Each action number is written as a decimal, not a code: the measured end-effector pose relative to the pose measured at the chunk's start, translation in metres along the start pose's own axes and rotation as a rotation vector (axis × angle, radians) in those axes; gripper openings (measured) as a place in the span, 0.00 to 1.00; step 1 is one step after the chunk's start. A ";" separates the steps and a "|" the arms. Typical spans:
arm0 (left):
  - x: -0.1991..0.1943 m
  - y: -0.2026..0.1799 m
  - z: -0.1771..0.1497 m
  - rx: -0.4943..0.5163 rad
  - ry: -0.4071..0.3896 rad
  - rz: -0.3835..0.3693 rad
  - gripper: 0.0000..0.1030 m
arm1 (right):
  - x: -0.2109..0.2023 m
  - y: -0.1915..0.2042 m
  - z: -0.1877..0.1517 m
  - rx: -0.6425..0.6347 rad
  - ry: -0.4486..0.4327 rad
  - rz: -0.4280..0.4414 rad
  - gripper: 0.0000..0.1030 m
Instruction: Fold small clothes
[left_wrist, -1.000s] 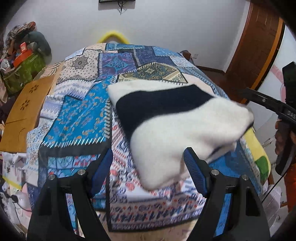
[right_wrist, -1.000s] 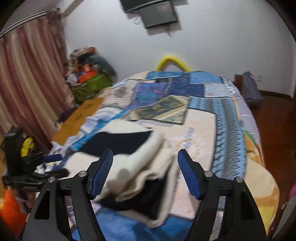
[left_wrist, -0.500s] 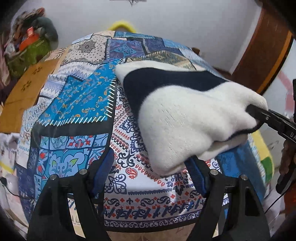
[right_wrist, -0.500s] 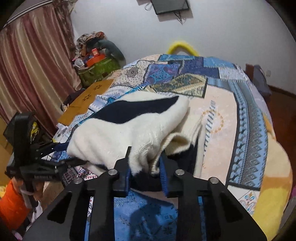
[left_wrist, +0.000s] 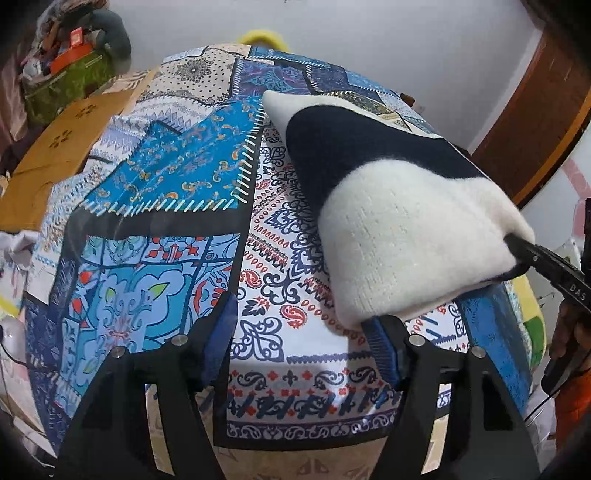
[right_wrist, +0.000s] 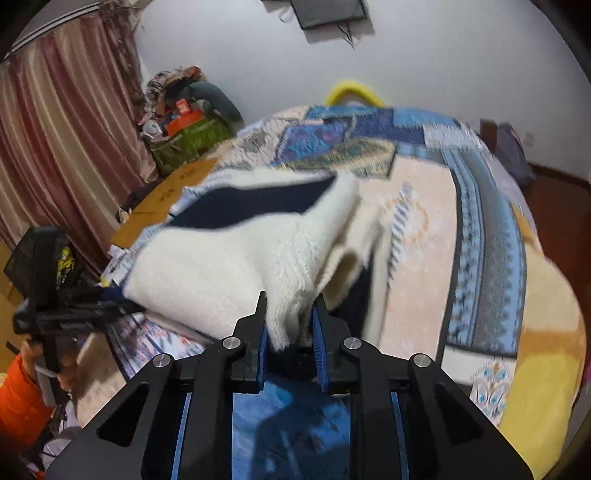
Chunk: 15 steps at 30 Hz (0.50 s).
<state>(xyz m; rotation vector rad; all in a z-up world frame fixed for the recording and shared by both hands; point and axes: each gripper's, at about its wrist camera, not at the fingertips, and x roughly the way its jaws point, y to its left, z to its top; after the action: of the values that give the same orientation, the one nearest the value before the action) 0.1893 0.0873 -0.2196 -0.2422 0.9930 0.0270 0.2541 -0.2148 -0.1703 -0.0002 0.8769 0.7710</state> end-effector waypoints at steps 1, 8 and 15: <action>-0.002 -0.002 0.000 0.013 0.001 0.008 0.67 | 0.000 -0.001 -0.002 0.004 0.005 0.000 0.17; -0.018 0.003 -0.006 0.071 0.008 0.096 0.67 | -0.028 -0.006 -0.003 0.015 -0.054 -0.051 0.18; -0.059 0.012 0.020 0.103 -0.090 0.144 0.67 | -0.062 -0.006 0.018 -0.032 -0.122 -0.141 0.21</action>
<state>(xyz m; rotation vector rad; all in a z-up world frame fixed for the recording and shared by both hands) 0.1722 0.1082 -0.1622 -0.0735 0.9178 0.1170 0.2455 -0.2515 -0.1173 -0.0423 0.7401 0.6466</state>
